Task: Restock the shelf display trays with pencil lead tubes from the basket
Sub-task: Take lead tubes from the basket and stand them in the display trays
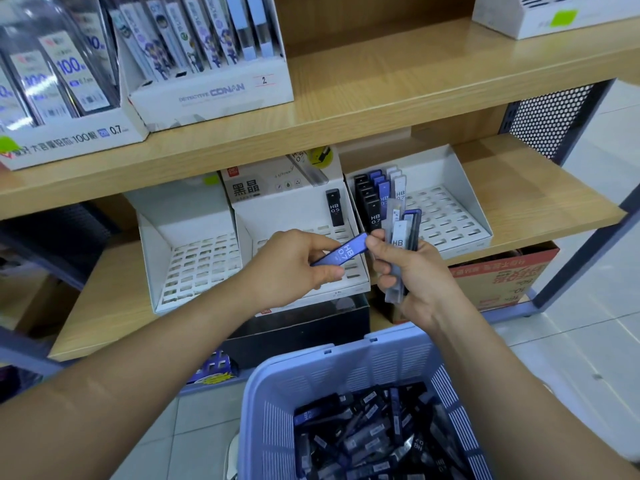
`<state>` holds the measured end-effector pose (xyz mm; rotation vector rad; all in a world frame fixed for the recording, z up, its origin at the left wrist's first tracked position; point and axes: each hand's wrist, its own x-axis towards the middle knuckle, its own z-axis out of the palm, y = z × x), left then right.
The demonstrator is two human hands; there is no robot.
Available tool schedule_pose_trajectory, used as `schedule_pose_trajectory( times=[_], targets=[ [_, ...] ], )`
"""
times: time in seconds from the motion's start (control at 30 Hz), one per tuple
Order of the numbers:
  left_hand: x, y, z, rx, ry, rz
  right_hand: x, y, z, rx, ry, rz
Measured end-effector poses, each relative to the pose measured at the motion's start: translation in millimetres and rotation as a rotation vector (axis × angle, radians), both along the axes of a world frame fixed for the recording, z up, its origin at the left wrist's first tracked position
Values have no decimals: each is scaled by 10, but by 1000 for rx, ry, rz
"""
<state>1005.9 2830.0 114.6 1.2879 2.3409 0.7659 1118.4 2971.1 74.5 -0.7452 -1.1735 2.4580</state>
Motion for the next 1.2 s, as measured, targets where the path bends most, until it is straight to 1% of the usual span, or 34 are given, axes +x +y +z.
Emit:
schedule_pose_trajectory(
  times=[0.07,0.1,0.13,0.2,0.27,0.4,0.5,0.6,0.73,0.87,0.97,1.07,1.2],
  targets=[
    [41,18,34,33,-218,12,-11,-20,-4,11,1,-2],
    [64,29,52,42,-274,5,-16,-36,-1,17,2,3],
    [74,41,58,51,-289,-6,-19,-54,6,24,1,11],
    [86,64,65,66,-253,-25,-30,-85,21,51,-18,30],
    [71,83,64,93,-231,5,-39,-90,17,50,-52,39],
    [-119,79,63,273,-272,257,-22,-33,-48,-77,-84,3],
    [-256,126,79,407,-318,367,32,11,-98,-101,-93,-30],
    [-223,275,129,490,-408,378,59,71,-119,-83,-120,-96],
    [-75,565,195,538,-463,297,94,188,-191,-16,-114,-179],
    [-1,872,214,544,-431,231,148,278,-243,23,-107,-210],
    [-21,1063,219,573,-367,273,202,349,-249,-9,-94,-230],
    [-97,1207,148,516,-228,317,250,417,-240,-20,-94,-249],
    [-149,1324,-10,421,-57,317,287,487,-232,-47,-81,-267]
  ],
)
